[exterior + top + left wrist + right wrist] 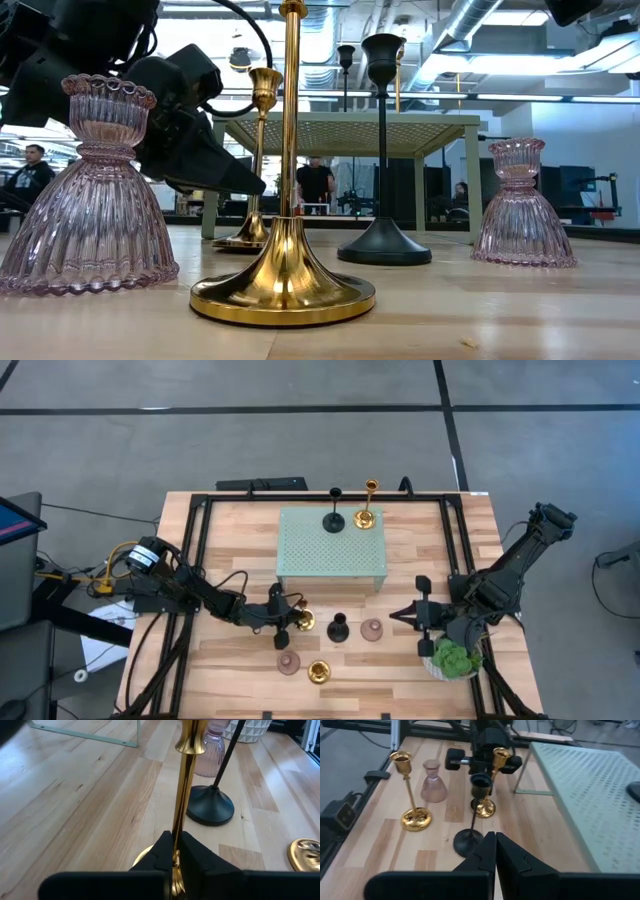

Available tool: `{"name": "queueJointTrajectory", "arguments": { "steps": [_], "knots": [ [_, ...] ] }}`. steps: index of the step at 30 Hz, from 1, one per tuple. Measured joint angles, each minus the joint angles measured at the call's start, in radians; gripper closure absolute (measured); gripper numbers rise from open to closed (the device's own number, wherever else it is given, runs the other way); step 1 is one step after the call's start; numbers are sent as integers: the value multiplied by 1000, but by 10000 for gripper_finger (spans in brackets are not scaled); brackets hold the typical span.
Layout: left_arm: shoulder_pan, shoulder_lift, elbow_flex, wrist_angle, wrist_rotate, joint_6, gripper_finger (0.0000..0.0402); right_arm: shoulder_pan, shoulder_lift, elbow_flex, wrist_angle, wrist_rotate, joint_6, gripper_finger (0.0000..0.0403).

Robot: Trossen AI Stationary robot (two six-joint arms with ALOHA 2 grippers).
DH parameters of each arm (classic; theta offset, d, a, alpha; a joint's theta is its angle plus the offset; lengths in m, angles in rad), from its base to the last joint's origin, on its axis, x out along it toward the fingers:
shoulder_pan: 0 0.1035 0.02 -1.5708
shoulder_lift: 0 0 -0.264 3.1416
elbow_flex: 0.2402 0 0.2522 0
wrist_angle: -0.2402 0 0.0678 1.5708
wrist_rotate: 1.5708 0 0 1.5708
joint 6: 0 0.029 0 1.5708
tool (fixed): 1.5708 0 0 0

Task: Pick & Place candle stick holders
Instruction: Put the top gold candle holder on the shelf aligned with the other gold candle holder

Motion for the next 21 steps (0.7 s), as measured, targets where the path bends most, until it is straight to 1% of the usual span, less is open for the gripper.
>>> {"name": "queueJointTrajectory", "arguments": {
  "steps": [5,11,15,18,21],
  "knots": [
    [-1,-30,-1,-16,2,5,390,-7,0,0,0,47,-17,403],
    [-26,-126,-1,-22,-3,26,390,-35,0,0,0,47,-27,403],
    [-71,-205,-1,-97,-76,29,390,-70,0,0,0,45,-41,403],
    [-85,-279,-1,-172,-122,30,390,-106,0,0,8,41,-86,403],
    [-78,-359,-1,-221,-129,61,390,-160,0,0,83,-24,-182,403]
  ]
}}
